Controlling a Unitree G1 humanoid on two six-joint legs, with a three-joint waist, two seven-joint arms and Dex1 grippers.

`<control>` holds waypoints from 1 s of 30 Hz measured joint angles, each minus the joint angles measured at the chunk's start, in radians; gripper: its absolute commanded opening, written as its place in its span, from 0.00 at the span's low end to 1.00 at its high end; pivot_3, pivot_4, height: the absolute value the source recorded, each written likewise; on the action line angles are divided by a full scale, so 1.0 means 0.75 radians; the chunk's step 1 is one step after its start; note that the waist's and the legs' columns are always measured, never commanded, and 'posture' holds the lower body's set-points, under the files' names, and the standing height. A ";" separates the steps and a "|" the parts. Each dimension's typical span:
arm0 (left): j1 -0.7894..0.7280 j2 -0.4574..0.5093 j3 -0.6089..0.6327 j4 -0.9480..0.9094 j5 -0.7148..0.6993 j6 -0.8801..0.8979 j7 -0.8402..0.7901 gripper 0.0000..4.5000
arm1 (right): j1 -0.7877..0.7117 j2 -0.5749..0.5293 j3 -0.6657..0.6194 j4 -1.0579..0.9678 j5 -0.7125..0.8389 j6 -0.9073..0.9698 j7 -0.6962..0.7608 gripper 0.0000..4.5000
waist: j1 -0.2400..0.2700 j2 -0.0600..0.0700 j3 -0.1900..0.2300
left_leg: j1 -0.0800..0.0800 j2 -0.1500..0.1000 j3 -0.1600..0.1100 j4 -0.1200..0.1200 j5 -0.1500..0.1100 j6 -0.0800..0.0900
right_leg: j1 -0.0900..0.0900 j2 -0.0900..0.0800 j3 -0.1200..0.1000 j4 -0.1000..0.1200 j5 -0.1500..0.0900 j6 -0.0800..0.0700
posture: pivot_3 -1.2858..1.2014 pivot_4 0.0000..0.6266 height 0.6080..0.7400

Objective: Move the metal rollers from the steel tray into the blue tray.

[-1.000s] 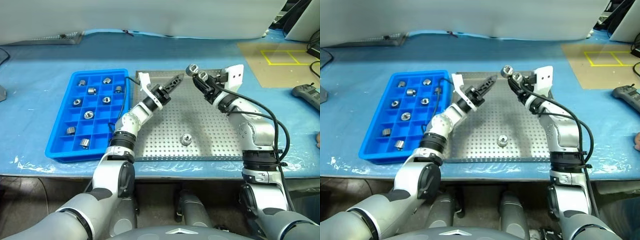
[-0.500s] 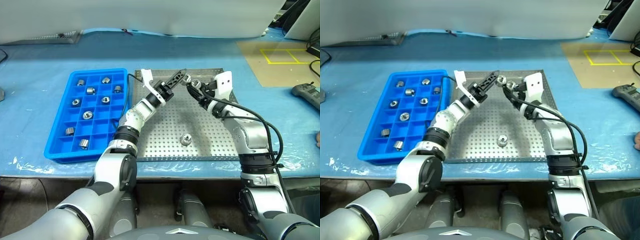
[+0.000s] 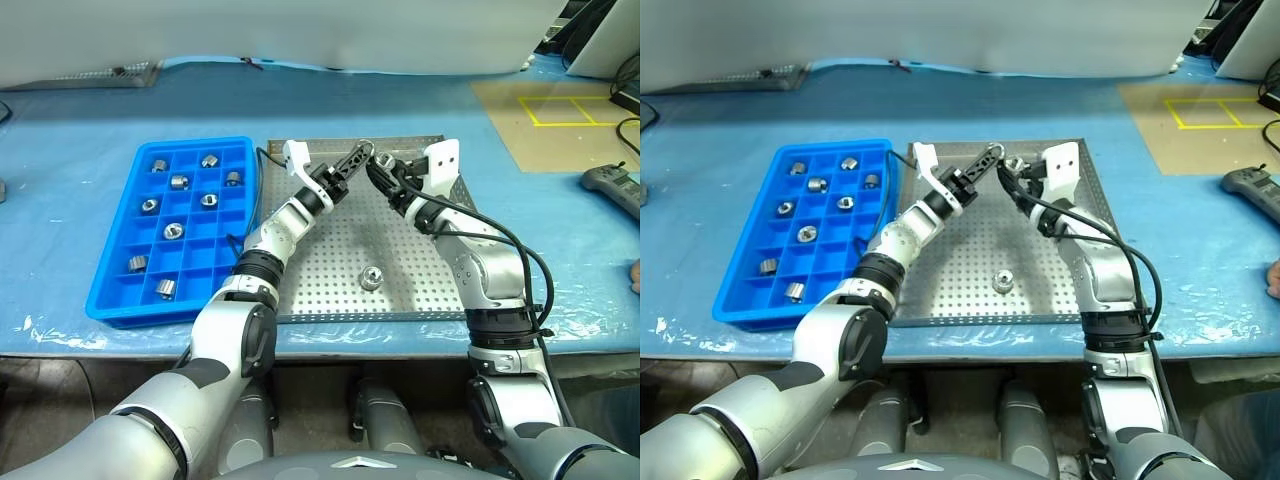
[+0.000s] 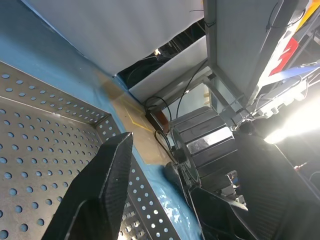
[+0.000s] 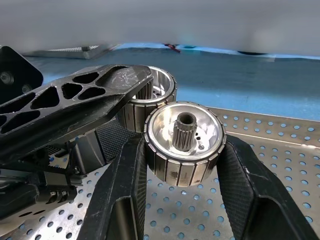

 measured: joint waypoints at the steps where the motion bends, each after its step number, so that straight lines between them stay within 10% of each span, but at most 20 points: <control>1: -0.001 0.000 0.001 0.001 -0.004 0.000 0.000 0.72 | 0.000 0.002 0.000 0.000 0.000 0.000 0.000 0.36 | 0.000 0.000 0.000 | 0.000 0.000 0.000 0.000 0.000 0.000 | 0.000 0.000 0.000 0.000 0.000 0.000 | 0.38 0.24 1.00; 4: -0.004 0.000 0.010 0.007 -0.019 0.010 -0.002 0.72 | 0.000 0.003 0.001 -0.001 0.000 0.000 0.002 0.36 | 0.000 0.000 0.000 | 0.000 0.000 0.000 0.000 0.000 0.000 | 0.000 0.000 0.000 0.000 0.000 0.000 | 0.38 0.24 1.00; 11: -0.022 -0.002 0.076 0.006 -0.122 0.099 -0.028 0.30 | 0.004 0.002 0.014 -0.004 -0.002 0.000 0.011 0.36 | 0.000 0.000 0.000 | 0.000 0.000 0.000 0.000 0.000 0.000 | 0.000 0.000 0.000 0.000 0.000 0.000 | 0.38 0.24 1.00; 23: -0.047 -0.004 0.122 0.040 -0.187 0.137 0.069 0.31 | -0.020 0.026 0.001 0.029 -0.012 0.000 -0.003 0.36 | 0.001 0.000 0.000 | 0.000 0.000 0.000 0.000 0.000 0.000 | 0.000 0.000 0.000 0.001 0.000 0.000 | 0.40 0.24 1.00; 30: -0.261 0.119 0.637 0.187 -0.600 -0.072 0.422 0.31 | -0.481 0.213 -0.673 0.205 0.746 -0.152 -0.336 0.36 | 0.005 0.002 0.008 | 0.003 0.001 0.000 0.002 0.000 0.000 | 0.002 0.001 -0.002 0.000 0.003 -0.004 | 0.41 0.24 1.00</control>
